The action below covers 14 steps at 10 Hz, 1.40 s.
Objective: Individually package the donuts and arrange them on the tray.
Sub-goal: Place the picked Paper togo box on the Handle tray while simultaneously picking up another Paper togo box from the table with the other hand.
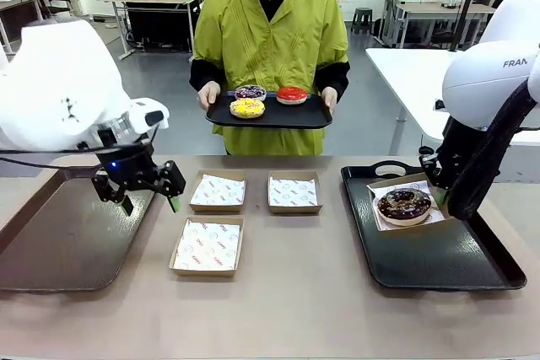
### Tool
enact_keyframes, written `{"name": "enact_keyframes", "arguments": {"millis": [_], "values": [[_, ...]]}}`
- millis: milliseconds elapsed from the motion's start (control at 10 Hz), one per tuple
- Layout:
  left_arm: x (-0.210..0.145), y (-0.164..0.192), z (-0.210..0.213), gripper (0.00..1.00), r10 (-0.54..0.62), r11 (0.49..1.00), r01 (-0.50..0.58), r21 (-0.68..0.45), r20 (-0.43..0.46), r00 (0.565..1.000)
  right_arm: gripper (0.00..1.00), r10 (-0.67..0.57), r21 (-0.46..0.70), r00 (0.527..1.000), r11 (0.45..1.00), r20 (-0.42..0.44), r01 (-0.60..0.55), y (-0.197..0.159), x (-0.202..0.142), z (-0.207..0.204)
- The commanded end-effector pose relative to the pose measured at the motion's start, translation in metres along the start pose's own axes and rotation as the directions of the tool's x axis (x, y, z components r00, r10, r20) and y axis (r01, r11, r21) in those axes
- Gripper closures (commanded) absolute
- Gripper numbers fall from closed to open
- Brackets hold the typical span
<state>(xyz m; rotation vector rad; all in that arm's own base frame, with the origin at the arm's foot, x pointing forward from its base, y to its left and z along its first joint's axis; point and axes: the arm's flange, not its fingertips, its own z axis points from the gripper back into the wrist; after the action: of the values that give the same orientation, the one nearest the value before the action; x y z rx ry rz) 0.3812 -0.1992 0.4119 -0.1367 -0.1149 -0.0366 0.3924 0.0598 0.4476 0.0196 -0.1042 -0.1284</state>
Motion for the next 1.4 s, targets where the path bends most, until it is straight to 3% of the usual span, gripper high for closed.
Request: {"name": "enact_keyframes", "arguments": {"millis": [0, 100, 800, 900, 1300], "values": [[-0.006, -0.007, -0.016, 0.0, 0.015, 0.999, -0.017, 0.05, 0.023, 1.0, 0.99, 0.001, 0.0, 1.0, 1.0, 0.003, -0.001, 0.0, 0.001, 0.001], [0.0, 0.0, 0.0, 0.0, 0.0, 1.0, 0.0, 0.0, 0.0, 1.0, 0.99, 0.001, 0.0, 1.0, 1.0, 0.003, -0.001, 0.0, 0.001, 0.001], [0.001, 0.001, -0.003, 0.0, 0.012, 1.0, -0.012, 0.001, 0.008, 1.0, 0.99, 0.001, 0.0, 1.0, 1.0, 0.001, -0.001, 0.0, 0.0, 0.0], [-0.006, -0.006, -0.006, 0.0, 0.007, 1.0, -0.007, -0.001, 0.01, 1.0, 0.99, 0.064, -0.029, 0.998, 0.998, -0.007, -0.064, 0.003, -0.003, -0.008], [-0.006, -0.043, -0.032, 0.0, 0.044, 0.993, -0.045, 0.111, 0.004, 0.999, 0.99, 0.072, -0.055, 0.997, 0.996, 0.028, -0.071, 0.001, -0.016, -0.038]]}}
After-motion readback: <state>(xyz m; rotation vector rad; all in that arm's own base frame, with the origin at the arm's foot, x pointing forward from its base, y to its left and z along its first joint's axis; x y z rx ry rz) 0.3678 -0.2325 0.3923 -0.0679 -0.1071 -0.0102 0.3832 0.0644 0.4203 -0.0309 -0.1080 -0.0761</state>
